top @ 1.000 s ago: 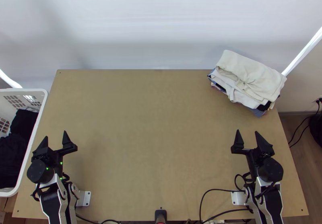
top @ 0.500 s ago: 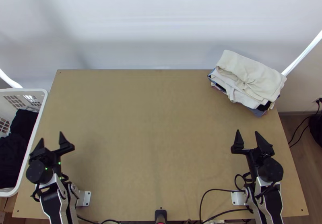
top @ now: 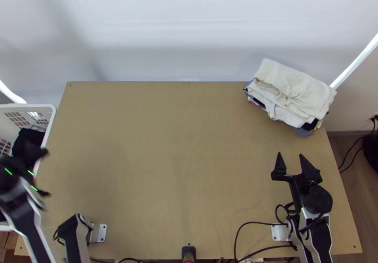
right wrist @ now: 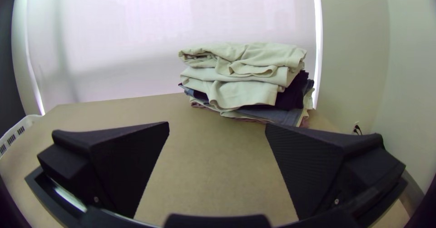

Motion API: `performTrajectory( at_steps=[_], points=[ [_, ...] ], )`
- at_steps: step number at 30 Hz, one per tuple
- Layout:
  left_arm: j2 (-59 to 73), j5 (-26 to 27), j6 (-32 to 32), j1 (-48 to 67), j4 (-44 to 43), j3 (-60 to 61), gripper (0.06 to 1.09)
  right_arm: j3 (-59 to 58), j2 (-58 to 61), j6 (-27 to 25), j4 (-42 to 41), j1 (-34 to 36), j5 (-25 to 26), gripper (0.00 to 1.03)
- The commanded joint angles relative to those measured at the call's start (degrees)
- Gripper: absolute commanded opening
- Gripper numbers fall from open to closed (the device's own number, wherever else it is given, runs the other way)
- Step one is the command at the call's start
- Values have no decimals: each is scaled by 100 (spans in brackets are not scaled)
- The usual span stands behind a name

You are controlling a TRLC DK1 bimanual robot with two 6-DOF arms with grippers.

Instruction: Fold the t-shirt

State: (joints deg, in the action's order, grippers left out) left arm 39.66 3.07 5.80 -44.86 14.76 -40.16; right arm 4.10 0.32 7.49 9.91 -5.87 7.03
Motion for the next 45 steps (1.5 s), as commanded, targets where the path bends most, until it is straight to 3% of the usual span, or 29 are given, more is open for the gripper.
performTrajectory(
  at_steps=[1, 10, 14, 18, 22, 34, 43, 44, 45],
  points=[
    [1518, 317, 237, -506, 501, -1125, 104, -67, -40, -10, -33, 16, 27, 99],
    [4937, 537, -387, -1543, 1037, -3542, 104, -67, -40, -10, -33, 16, 27, 99],
    [6308, 554, -958, -1833, 1591, -4421, 104, -67, -40, -10, -33, 7, 27, 99],
    [7530, 545, -1072, -2141, 2022, -5168, 103, -67, -40, -10, -42, 7, 27, 99],
    [8365, 537, -1187, -2255, 1907, -5564, 95, -58, -40, -10, -33, 16, 27, 99],
    [10246, 545, -1292, -2132, 1916, -6979, 95, -67, -40, -10, -33, 16, 27, 99],
    [11090, 484, -1354, -1904, 1960, -7374, 94, -67, -40, -10, -33, 16, 27, 99],
    [11160, 396, -1363, -1895, 1969, -7374, 94, -67, -40, -10, -33, 7, 27, 99],
    [11204, 352, -1415, -1886, 1986, -7357, 85, -67, -40, -10, -33, 7, 27, 99]
  ],
)
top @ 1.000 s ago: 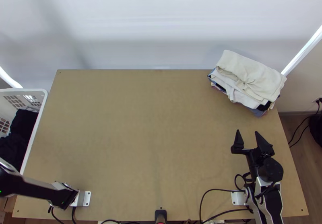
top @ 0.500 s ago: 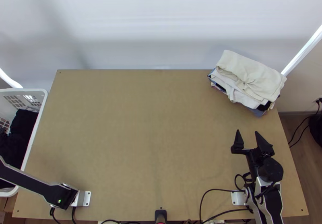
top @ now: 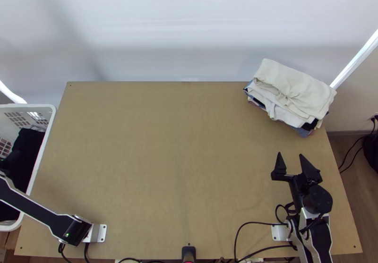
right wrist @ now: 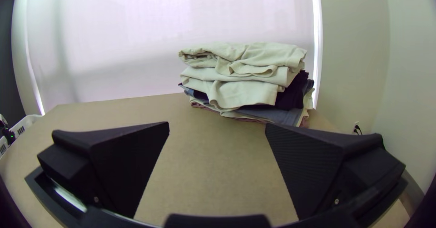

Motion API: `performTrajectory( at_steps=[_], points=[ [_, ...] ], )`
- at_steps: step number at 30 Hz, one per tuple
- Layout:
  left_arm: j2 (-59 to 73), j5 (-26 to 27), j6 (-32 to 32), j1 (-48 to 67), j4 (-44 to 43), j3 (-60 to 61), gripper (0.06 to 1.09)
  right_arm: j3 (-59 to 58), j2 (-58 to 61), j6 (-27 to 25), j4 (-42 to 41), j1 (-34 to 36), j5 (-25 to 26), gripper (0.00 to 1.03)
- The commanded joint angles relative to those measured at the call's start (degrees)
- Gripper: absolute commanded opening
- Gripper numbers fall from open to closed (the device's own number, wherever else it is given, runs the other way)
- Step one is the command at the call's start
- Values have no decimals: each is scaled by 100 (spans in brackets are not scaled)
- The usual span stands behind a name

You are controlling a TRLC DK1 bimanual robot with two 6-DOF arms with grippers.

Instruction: Fold the t-shirt

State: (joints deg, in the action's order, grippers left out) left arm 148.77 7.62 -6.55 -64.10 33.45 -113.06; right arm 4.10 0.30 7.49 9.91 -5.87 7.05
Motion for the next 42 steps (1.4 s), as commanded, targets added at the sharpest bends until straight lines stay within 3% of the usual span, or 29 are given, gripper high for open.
performTrajectory(
  at_steps=[1, 4, 5, 16, 27, 42],
  points=[
    [319, -120, -207, 37, 100, -41, 69, -67, -38, -10, -33, 16, 25, 99],
    [284, -287, -154, 20, -172, -32, 14, -67, -38, -10, -33, 7, 25, 99],
    [205, -278, -154, -6, -269, -32, 10, -67, -38, -10, -33, 7, 25, 99],
    [-2124, 56, 329, -33, -243, -103, 9, -67, -38, -10, -33, 7, 25, 99],
    [-4356, 785, 769, 380, 162, -103, 9, -67, -38, -10, -33, 7, 25, 99],
    [-6791, 785, 962, 2736, 206, -50, 9, -67, -38, -10, -33, 7, 25, 99]
  ],
)
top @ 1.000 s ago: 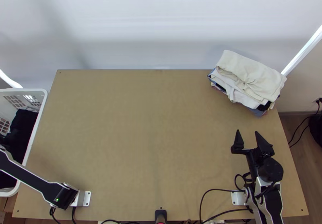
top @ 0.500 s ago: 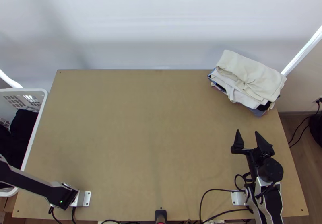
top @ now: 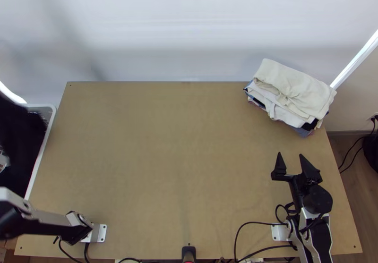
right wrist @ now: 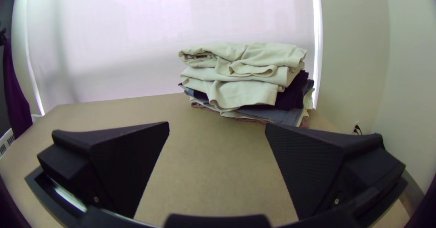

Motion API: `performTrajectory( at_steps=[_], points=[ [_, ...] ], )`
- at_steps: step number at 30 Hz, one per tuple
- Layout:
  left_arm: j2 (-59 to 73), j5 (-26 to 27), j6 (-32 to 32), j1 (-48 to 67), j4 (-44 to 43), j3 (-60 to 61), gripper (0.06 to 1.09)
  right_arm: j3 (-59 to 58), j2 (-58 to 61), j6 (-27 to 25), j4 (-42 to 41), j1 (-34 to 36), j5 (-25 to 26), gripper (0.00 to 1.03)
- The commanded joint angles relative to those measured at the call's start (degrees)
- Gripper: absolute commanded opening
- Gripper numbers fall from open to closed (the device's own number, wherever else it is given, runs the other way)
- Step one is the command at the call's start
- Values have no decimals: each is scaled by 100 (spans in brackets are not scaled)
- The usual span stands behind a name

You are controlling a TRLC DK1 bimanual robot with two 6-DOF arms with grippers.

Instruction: Fold the t-shirt

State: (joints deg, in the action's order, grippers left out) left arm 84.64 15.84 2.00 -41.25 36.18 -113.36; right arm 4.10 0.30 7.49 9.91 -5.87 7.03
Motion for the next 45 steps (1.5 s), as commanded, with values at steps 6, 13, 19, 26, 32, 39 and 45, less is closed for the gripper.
performTrajectory(
  at_steps=[6, 13, 19, 26, 32, 39, 45],
  points=[
    [-1064, -775, 152, 2227, -76, 69, 9, -67, -38, -10, -42, 7, 27, 99],
    [-1494, -1733, 11, 4653, -270, 482, 9, -67, -38, -10, -33, 16, 27, 99],
    [-1837, -3201, -305, 7026, -1008, 1651, 9, -67, -38, -10, -33, 7, 27, 99],
    [-1591, -3921, -525, 9100, -1799, 2275, 9, -67, -38, -10, -33, 7, 27, 99],
    [-923, -4264, -481, 10146, -2449, 2319, 9, -67, -38, -10, -33, 7, 27, 99],
    [-194, -4308, -68, 10489, -2713, 1712, 9, -67, -38, -10, -33, 7, 27, 99],
    [-519, -4291, 46, 10032, -2406, 2116, 9, -67, -38, -10, -33, 7, 27, 99]
  ],
)
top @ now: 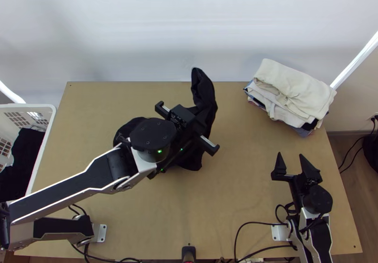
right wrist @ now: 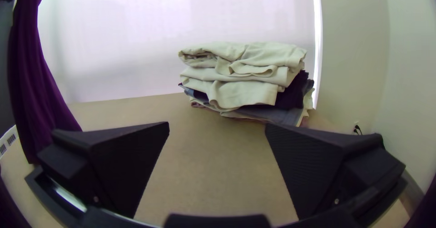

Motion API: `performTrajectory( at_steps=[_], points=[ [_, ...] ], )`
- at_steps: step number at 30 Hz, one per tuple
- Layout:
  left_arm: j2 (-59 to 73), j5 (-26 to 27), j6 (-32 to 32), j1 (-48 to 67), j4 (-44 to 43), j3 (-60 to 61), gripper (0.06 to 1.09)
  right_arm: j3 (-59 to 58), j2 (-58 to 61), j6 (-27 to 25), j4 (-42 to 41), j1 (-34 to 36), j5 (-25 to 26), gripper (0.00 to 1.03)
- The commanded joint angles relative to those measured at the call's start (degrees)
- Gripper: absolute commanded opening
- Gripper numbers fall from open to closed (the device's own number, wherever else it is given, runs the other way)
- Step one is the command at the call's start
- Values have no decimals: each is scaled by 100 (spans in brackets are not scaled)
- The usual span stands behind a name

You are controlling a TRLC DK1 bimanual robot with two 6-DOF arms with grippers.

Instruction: Fold the t-shirt

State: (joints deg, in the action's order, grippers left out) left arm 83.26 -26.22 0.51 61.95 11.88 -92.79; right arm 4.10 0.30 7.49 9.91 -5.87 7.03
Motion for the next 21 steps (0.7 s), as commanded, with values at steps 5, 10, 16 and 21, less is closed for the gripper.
performTrajectory(
  at_steps=[5, 10, 16, 21],
  points=[
    [-1207, 477, 388, -1397, 236, 982, 9, -67, -38, -10, -33, 7, 27, 99],
    [-1919, 1215, 406, -2891, 517, 1519, 9, -67, -38, -10, -33, 7, 27, 99],
    [-2403, 2543, 406, -5123, 570, 2354, 9, -67, -38, -10, -42, 7, 27, 99],
    [-2280, 3676, 300, -7048, 262, 2802, 9, -58, -38, -10, -33, 7, 27, 99]
  ],
)
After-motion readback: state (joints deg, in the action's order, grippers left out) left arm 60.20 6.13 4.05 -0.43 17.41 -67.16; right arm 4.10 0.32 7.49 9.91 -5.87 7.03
